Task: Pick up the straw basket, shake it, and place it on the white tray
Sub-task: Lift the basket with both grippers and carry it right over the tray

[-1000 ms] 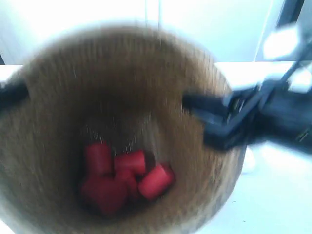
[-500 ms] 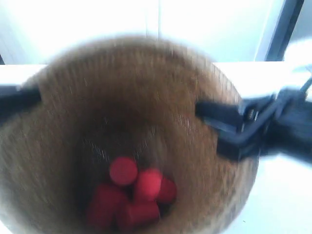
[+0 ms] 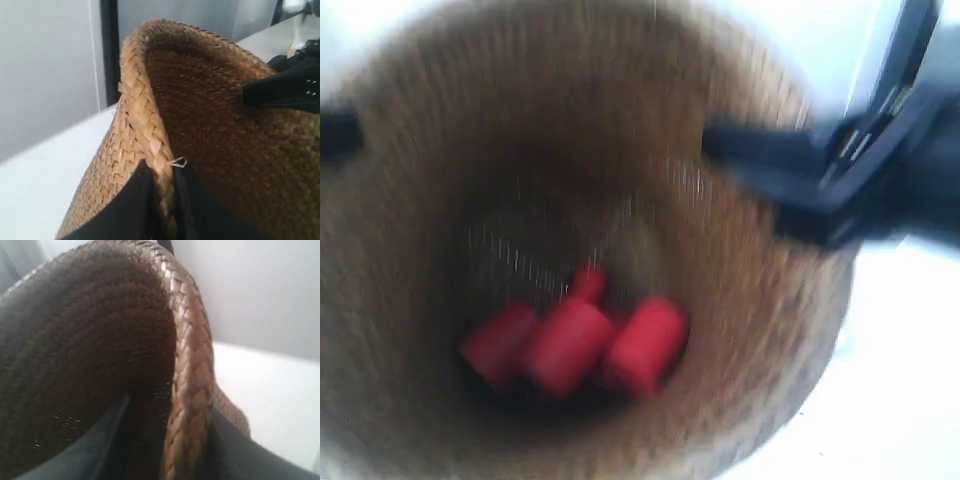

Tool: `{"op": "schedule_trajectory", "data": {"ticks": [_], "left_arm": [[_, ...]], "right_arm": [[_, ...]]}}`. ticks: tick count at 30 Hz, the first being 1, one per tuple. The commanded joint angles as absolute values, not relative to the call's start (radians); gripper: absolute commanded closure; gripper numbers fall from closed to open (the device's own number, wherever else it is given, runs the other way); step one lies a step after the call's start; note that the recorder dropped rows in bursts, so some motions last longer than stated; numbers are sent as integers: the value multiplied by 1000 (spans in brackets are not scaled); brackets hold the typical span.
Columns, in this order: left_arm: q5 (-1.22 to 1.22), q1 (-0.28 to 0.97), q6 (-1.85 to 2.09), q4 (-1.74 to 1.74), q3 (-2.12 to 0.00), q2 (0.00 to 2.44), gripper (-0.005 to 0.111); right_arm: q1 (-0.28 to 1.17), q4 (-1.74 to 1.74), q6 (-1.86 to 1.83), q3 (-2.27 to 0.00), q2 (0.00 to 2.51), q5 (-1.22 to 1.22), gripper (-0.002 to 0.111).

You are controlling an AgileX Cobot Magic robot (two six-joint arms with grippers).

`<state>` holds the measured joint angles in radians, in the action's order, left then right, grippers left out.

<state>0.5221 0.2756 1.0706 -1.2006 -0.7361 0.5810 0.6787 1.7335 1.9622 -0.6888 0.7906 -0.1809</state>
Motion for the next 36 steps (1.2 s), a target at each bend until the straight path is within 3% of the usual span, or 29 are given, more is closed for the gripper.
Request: {"op": "schedule_trajectory", "data": {"ticks": [1, 7, 15, 22, 27, 30, 33, 36], "left_arm": [[630, 281, 962, -1123, -835, 531, 107], [399, 281, 1058, -1267, -524, 544, 107], [643, 281, 1020, -1222, -825, 523, 107], [422, 281, 992, -1197, -561, 539, 107], [591, 281, 991, -1179, -824, 530, 107], [638, 281, 916, -1094, -905, 524, 107], [617, 281, 844, -1030, -758, 535, 107], [431, 281, 929, -1153, -578, 564, 107]], "right_arm": [[679, 1744, 1989, -727, 693, -222, 108], [679, 1744, 2016, -494, 780, -53, 108], [679, 1744, 2000, -706, 665, -211, 108], [679, 1744, 2018, -485, 785, -29, 108], [679, 1744, 1996, -733, 701, -247, 108], [679, 1744, 2008, -759, 659, -242, 108], [679, 1744, 2046, -601, 705, -172, 108], [679, 1744, 2046, -500, 796, -67, 108]]}}
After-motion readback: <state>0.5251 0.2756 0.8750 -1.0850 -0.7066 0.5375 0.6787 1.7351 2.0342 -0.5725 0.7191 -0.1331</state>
